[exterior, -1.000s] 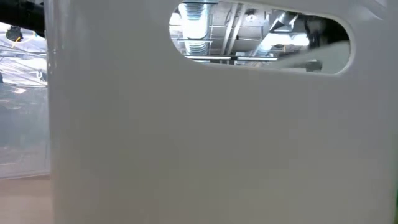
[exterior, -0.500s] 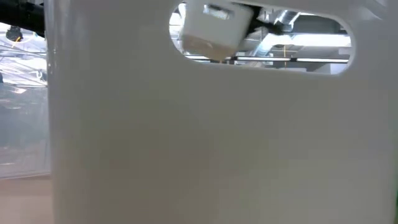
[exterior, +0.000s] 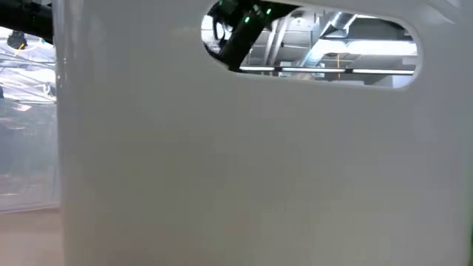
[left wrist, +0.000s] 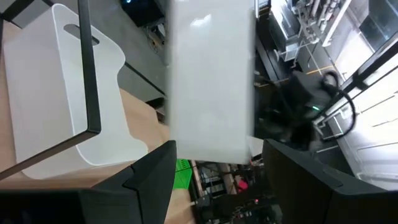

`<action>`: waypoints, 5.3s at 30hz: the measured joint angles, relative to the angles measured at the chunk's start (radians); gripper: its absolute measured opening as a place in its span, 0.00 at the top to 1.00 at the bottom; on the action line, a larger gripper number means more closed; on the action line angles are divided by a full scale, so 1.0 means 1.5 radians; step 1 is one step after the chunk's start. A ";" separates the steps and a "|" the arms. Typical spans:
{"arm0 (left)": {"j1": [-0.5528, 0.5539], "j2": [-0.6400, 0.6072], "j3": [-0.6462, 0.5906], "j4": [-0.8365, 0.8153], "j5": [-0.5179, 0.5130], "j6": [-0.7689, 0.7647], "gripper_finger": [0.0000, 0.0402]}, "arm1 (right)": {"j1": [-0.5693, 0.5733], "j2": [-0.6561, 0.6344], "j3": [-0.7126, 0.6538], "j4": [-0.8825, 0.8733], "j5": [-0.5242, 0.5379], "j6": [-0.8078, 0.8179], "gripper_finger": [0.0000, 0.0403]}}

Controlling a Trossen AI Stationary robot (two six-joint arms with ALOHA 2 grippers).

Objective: Stack baskets on shelf by color
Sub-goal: Stack the right white bin on top of the white bin on the shelf, then stack the white bin on top of the white bins on the shelf

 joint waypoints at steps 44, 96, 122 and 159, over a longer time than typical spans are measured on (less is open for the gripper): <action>0.000 0.000 0.000 0.000 -0.001 0.005 0.43 | -0.005 0.090 0.055 -0.050 0.003 -0.041 0.56; 0.000 0.000 0.000 -0.070 0.148 0.022 0.43 | 0.506 -0.079 -0.332 -0.184 -0.064 0.442 0.43; 0.000 0.000 0.000 -0.077 0.112 0.017 0.43 | 0.411 -0.178 -0.396 -0.128 -0.120 0.249 0.99; 0.000 0.000 0.000 -0.086 -0.099 -0.031 0.43 | -0.147 -0.016 0.058 0.072 -0.205 -0.181 1.00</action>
